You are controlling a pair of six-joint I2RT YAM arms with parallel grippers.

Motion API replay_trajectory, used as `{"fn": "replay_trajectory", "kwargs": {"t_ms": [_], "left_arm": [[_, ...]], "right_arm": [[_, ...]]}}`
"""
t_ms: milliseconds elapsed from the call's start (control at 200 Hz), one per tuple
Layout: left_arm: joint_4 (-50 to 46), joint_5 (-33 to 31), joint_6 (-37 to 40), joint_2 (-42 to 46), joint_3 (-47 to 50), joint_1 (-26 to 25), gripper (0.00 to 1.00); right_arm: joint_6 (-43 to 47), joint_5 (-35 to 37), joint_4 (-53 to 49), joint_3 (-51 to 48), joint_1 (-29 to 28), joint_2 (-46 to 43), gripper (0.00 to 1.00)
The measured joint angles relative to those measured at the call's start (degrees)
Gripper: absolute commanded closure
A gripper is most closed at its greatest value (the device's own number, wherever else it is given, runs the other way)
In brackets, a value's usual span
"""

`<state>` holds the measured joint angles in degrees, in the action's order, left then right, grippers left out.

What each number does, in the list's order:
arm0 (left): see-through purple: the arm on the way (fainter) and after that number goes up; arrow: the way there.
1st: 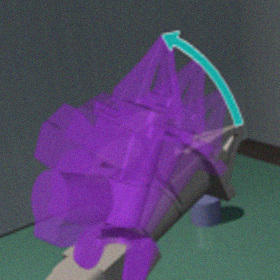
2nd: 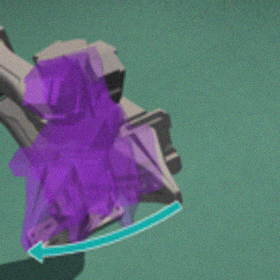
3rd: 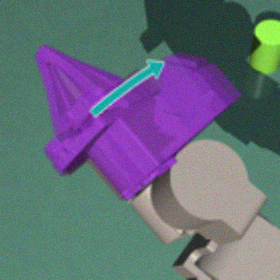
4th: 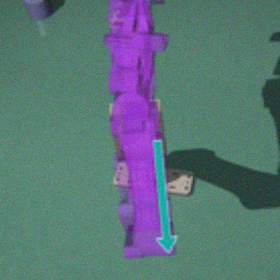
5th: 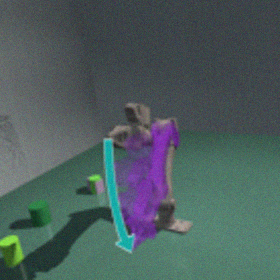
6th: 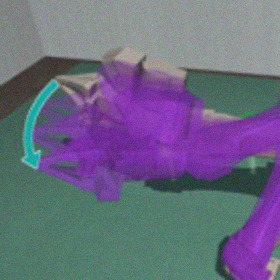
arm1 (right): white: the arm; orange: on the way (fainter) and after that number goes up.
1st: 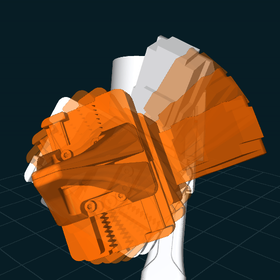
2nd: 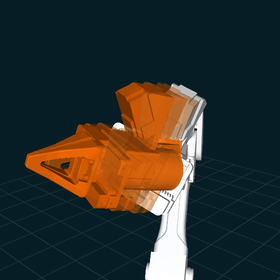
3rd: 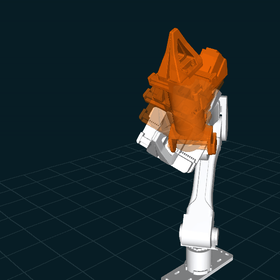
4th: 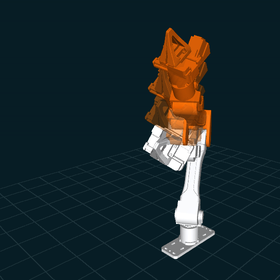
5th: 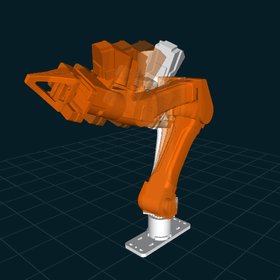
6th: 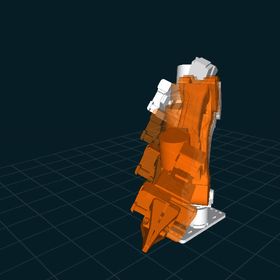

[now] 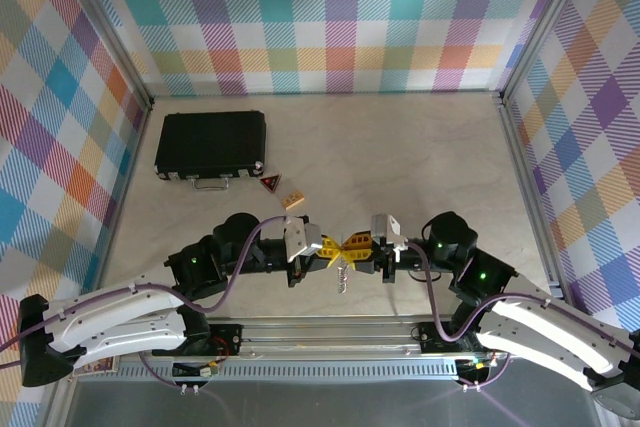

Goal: Put the keys on the keyring

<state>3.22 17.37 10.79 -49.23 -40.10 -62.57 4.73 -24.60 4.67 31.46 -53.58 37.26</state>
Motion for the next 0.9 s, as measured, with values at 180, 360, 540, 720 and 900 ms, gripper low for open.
{"fn": "replay_trajectory", "kwargs": {"t_ms": [180,360,540,720,900], "left_arm": [[3.4,1.1,-1.9,-0.1,1.0,0.0,1.00],[3.4,1.3,-2.9,0.3,1.0,0.0,1.00],[4.1,1.6,-4.2,1.1,1.8,0.1,1.00],[1.3,0.5,-3.5,1.7,1.2,0.0,0.84],[-7.6,-4.2,0.4,1.7,-3.7,0.0,0.64]], "right_arm": [[-0.3,0.1,0.2,0.0,0.0,-1.0,0.81],[-0.7,0.1,0.4,0.0,0.0,-1.1,0.84],[-1.0,-0.6,0.3,0.0,0.0,-1.1,1.00],[-0.9,-0.5,0.0,0.0,0.0,-1.1,1.00],[0.5,0.0,-1.6,0.0,0.0,-0.9,1.00]]}}
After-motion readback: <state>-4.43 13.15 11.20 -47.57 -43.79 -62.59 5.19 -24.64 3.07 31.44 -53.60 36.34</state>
